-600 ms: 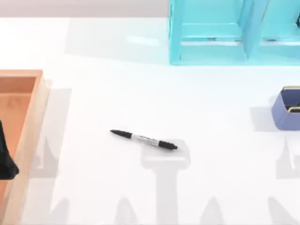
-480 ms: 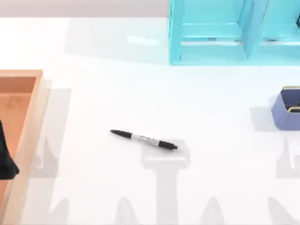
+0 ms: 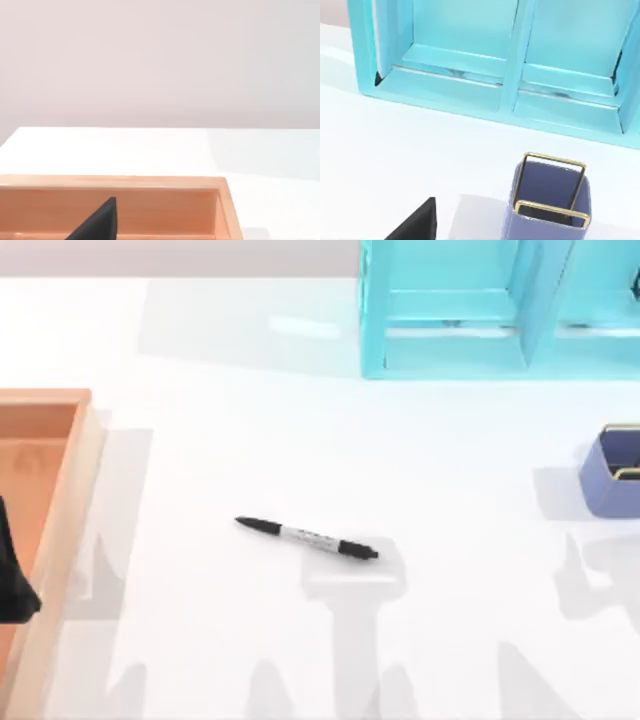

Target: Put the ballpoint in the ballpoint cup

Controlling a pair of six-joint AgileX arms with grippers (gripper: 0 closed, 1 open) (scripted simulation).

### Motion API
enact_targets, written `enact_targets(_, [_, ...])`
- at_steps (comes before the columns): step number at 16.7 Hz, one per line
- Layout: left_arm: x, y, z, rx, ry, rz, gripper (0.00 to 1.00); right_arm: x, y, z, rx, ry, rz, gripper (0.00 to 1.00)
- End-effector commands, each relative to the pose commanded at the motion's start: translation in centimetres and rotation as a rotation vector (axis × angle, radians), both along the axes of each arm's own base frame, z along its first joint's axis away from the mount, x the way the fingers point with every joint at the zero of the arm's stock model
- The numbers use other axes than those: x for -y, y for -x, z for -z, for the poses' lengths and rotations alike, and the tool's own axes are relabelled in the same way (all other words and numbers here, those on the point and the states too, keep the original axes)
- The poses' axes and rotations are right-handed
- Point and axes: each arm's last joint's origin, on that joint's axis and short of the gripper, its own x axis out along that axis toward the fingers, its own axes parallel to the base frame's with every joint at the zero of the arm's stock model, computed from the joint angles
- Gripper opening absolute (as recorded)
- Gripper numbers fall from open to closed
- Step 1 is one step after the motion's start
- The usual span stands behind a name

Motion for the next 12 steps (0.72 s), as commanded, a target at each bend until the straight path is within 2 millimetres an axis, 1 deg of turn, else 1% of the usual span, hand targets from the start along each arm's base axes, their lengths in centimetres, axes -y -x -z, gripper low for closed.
enact_targets(3, [0.0, 0.0, 0.0, 0.000, 0.000, 0.000, 1.00, -1.7, -2.1, -3.0, -0.165, 0.093, -0.134, 1.00])
enact_targets(6, [0.0, 0.0, 0.0, 0.000, 0.000, 0.000, 1.00, -4.5, -5.4, -5.8, -0.337, 0.202, -0.286, 1.00])
enact_targets(9, [0.0, 0.0, 0.0, 0.000, 0.000, 0.000, 1.00, -8.5, -9.4, -7.5, -0.505, 0.320, -0.440, 1.00])
enact_targets(12, [0.0, 0.0, 0.0, 0.000, 0.000, 0.000, 1.00, -13.3, -13.5, -7.9, -0.661, 0.436, -0.576, 1.00])
